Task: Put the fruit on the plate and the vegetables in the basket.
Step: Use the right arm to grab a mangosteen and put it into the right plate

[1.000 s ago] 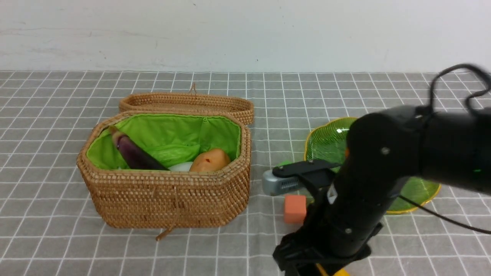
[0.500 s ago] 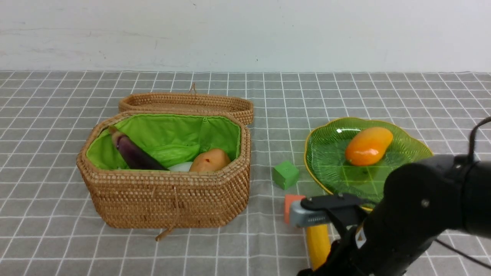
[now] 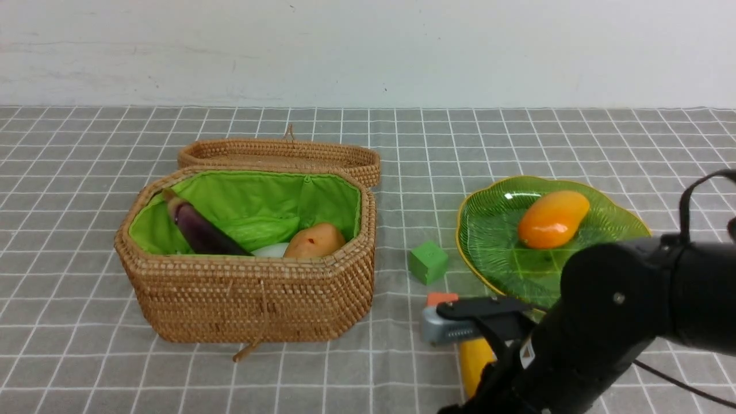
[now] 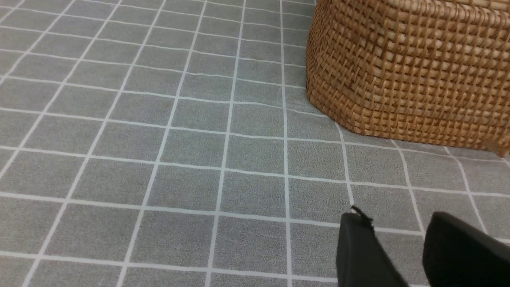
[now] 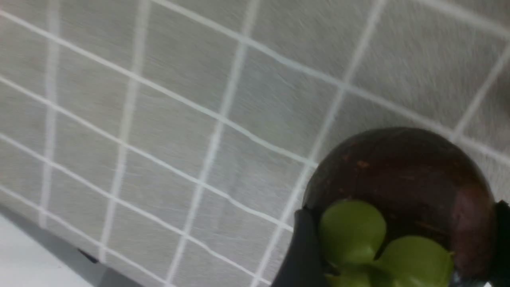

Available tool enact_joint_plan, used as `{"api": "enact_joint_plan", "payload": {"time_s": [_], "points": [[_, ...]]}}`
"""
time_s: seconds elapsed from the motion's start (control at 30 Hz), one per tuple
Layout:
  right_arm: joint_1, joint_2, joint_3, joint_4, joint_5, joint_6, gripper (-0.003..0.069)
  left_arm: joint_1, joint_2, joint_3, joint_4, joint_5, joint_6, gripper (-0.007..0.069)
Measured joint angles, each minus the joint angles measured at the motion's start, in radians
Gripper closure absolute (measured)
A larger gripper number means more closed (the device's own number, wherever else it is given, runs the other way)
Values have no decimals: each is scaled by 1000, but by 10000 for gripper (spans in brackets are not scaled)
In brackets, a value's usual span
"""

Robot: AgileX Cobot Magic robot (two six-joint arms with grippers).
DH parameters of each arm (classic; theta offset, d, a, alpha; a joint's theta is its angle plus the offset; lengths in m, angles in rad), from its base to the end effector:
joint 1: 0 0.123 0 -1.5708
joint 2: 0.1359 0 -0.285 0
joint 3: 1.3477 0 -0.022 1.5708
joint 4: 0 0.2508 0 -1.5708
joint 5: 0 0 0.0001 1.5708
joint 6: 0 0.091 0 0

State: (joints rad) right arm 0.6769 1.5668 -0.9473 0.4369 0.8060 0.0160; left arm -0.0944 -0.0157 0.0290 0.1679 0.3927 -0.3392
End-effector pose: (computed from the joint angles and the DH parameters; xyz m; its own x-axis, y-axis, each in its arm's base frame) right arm 0.2077 0.2025 0.2139 -0.9226 -0.3470 -0.1685 -0.3854 0.8465 0.3673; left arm 0.0522 0.0009 0.1695 -0.3083 -0.1541 -0.9387 -0.0232 0.9877 -0.1545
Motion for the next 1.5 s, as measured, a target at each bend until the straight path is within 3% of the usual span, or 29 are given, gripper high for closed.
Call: {"api": "enact_joint_plan", "payload": {"time_s": [0.23, 0.63, 0.73, 1.07, 1.27, 1.37, 1.5], "points": [[-67, -34, -199, -8, 38, -55, 131, 0, 0, 0, 0, 0, 0, 386], [-561, 39, -276, -54, -162, -16, 144, 0, 0, 0, 0, 0, 0, 386], [-623, 90, -276, -48, -175, 30, 144, 0, 0, 0, 0, 0, 0, 386], [-656, 202, -276, -47, -184, 133, 144, 0, 0, 0, 0, 0, 0, 386], [-656, 176, -276, -48, -156, 136, 6, 0, 0, 0, 0, 0, 0, 386], [-655, 139, -276, -46, -104, 137, -20, 0, 0, 0, 0, 0, 0, 386], [-603, 76, -273, -54, -11, 132, 6, 0, 0, 0, 0, 0, 0, 386]]}}
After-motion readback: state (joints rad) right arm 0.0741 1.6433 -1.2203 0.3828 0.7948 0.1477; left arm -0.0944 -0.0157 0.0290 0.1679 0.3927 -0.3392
